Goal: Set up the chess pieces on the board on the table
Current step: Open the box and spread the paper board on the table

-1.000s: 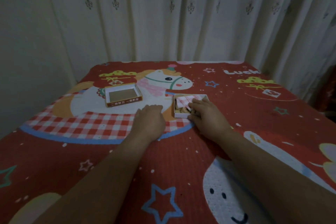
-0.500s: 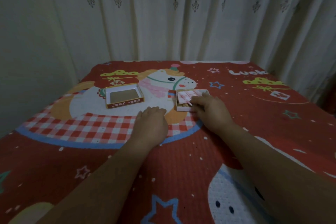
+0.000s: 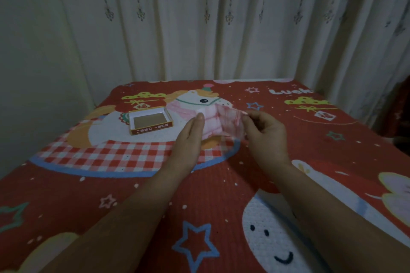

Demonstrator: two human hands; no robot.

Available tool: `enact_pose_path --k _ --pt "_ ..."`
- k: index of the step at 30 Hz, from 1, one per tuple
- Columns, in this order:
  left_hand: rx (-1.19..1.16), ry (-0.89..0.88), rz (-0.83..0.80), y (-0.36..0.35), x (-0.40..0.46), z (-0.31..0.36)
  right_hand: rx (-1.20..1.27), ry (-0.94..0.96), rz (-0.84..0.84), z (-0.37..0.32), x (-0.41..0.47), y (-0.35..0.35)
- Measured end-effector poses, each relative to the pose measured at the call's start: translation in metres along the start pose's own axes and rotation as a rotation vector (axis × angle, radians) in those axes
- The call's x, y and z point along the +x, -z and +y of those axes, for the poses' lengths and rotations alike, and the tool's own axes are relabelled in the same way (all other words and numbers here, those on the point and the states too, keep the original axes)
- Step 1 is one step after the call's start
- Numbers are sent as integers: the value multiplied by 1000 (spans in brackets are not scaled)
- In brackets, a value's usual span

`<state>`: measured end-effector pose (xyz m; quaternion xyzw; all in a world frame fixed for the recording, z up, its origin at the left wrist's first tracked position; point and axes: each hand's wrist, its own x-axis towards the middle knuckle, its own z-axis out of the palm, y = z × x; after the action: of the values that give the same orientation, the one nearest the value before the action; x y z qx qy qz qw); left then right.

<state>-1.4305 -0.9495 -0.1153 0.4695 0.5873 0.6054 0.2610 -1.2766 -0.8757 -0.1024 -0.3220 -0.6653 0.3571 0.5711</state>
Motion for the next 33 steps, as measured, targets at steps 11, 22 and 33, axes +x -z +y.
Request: enact_pose_path --k 11,22,33 --pt "-69 177 34 5 -18 -2 167 -427 -54 3 -31 40" --pt "-188 199 29 4 -17 -7 253 -465 -222 8 -27 41" --pt "-143 155 68 3 -19 -4 -48 -187 -498 -3 -47 31"
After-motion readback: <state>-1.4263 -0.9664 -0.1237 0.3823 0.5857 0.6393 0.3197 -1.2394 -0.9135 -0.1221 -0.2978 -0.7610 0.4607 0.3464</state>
